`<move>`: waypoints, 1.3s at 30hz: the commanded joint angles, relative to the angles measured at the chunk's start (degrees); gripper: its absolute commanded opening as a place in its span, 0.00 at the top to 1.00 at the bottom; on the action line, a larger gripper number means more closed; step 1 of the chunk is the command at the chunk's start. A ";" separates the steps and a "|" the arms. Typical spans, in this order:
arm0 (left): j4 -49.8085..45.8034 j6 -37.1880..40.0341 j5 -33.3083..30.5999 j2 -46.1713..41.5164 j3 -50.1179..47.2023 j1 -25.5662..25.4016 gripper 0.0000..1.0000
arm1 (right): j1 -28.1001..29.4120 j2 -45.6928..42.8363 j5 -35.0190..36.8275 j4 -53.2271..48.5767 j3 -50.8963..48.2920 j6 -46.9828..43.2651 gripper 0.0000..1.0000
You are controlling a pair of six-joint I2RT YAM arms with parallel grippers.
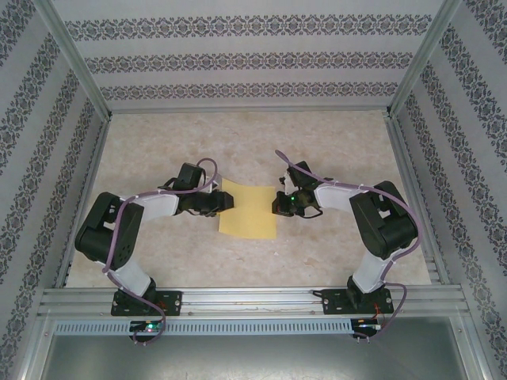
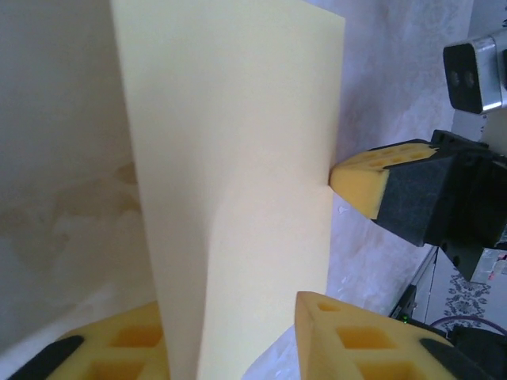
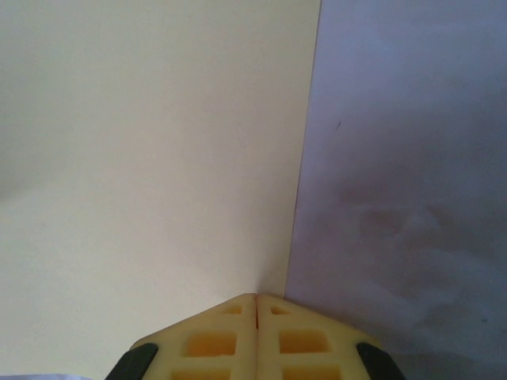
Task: Fold a paper plane with a square sheet of paper (fold left side to right side)
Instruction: First fold in half a square sheet of paper at the center of the table.
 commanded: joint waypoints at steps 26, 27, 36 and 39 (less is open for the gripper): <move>-2.60 0.71 -0.85 5.48 10.88 -9.71 0.42 | 1.09 2.32 -0.73 1.90 -1.63 -0.95 1.00; -2.72 0.71 -1.09 5.72 10.98 -9.79 0.43 | 1.09 2.22 -0.81 2.01 -1.63 -0.93 1.00; -4.83 1.69 -3.66 7.41 11.75 -10.08 0.67 | 1.14 2.24 -1.47 2.65 -1.72 -0.71 1.00; -5.45 2.00 -4.44 7.67 11.79 -10.05 0.74 | 1.22 2.13 -1.81 2.89 -1.72 -0.59 1.00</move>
